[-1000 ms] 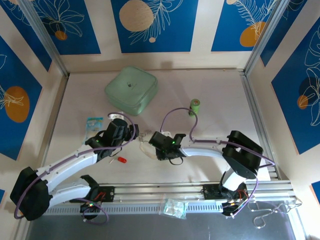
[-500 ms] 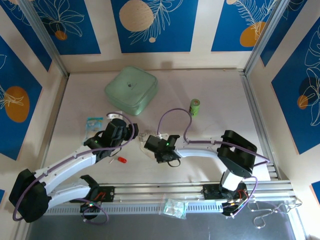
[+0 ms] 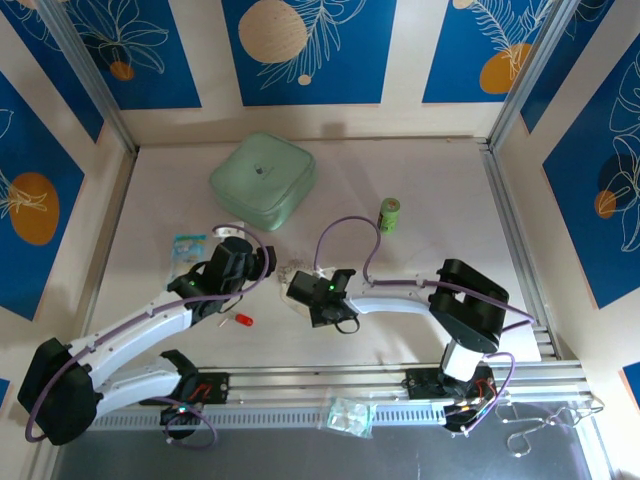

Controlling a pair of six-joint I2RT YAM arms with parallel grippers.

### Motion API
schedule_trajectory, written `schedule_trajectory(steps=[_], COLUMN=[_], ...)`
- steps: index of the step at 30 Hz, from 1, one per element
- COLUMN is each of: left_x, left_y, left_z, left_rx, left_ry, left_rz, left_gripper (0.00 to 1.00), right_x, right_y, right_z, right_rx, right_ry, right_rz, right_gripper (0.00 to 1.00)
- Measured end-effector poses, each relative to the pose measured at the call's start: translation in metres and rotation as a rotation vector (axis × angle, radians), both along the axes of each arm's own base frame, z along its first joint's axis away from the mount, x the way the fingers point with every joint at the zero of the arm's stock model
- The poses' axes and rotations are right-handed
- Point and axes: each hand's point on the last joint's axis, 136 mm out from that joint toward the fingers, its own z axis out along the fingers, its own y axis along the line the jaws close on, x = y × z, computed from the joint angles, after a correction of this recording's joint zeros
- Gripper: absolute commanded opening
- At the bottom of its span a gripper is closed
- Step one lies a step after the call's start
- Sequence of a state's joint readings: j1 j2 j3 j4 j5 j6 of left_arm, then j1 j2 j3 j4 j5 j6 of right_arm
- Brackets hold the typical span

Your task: Put the keys on the keyring

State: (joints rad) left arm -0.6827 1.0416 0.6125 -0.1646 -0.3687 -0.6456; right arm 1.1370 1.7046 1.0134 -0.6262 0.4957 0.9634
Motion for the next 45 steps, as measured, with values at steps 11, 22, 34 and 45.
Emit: schedule_trajectory(steps=[11, 22, 34, 45], left_x=[0.002, -0.004, -0.029, -0.067], left_y=[0.002, -0.009, -0.053, -0.092], left_z=[0.022, 0.084, 0.111, 0.103], left_rx=[0.078, 0.175, 0.252, 0.251], left_ry=[-0.064, -0.296, -0.481, -0.592], left_rz=[-0.053, -0.264, -0.656, -1.027], left_gripper=[0.76, 0.7, 0.56, 0.4], right_x=[0.009, 0.06, 0.062, 0.039], right_y=[0.009, -0.003, -0.001, 0.012], right_z=[0.06, 0.139, 0.176, 0.19], right_rx=[0.107, 0.298, 0.568, 0.686], right_ry=[-0.202, -0.431, -0.513, -0.532], right_rz=[0.27, 0.494, 0.769, 0.973], right_gripper=[0.0, 0.0, 0.0, 0.0])
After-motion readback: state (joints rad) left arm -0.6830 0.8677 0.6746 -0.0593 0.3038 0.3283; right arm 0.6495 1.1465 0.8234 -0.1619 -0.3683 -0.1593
